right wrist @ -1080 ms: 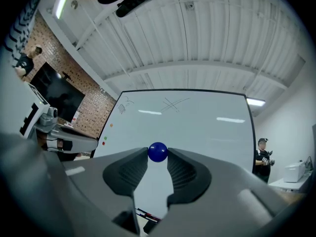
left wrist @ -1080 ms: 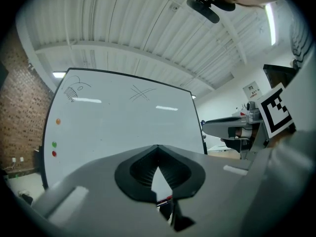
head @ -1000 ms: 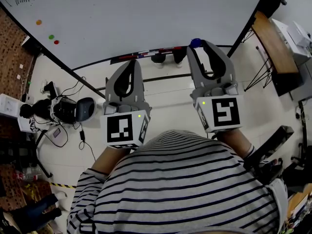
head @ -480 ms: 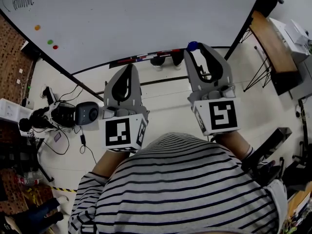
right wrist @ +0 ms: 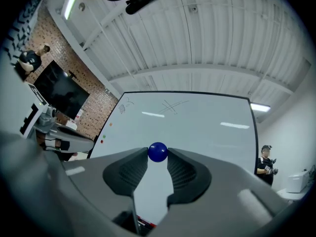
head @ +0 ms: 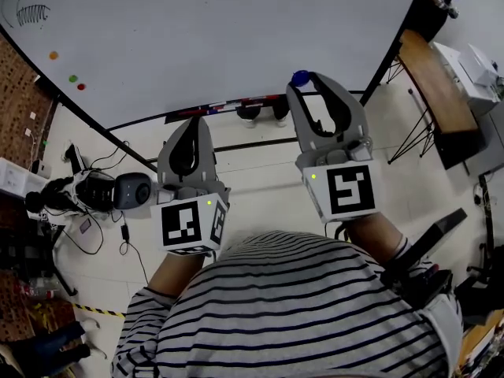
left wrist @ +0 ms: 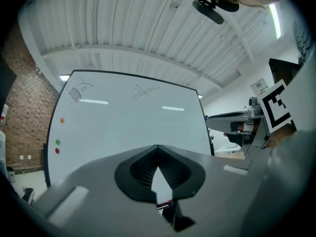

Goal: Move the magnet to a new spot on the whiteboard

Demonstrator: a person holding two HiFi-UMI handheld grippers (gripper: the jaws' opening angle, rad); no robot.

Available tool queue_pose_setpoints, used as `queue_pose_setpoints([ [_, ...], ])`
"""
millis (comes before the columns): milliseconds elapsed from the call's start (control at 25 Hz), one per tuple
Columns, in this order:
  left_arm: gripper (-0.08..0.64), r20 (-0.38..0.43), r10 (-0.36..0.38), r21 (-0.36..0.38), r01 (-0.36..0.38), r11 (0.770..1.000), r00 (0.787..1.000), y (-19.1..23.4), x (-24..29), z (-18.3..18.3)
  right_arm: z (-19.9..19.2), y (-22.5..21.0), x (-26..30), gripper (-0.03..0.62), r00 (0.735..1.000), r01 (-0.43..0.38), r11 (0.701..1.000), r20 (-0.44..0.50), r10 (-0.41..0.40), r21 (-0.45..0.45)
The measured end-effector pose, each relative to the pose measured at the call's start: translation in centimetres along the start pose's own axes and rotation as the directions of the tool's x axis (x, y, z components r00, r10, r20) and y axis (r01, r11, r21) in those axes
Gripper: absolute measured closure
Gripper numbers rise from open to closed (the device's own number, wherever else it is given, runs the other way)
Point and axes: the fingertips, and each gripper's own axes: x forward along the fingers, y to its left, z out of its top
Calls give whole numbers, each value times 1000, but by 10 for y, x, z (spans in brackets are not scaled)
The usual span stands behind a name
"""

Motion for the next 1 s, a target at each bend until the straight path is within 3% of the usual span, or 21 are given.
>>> queue_pose_setpoints([
  [280,545,5,12,4,-12,1000,1000,23,35,-8,-16,-11,55,468,1000,-6,1000,16,6,-25],
  [560,545,34,-31,10,30,999,999,83,107,-7,-15,-22,163,468,997,52,996,54,-48,-72],
  [640,545,20,-58,0,58,998,998,98,128,-8,-11,-26,194,468,995,80,993,62,-75,-91],
  [840,545,40,-206,-45,207,977,978,129,175,-11,-13,-30,268,468,989,134,983,73,-126,-126],
  [1000,545,61,-238,-57,241,969,969,150,197,-14,-22,-36,299,468,983,181,971,63,-173,-154],
])
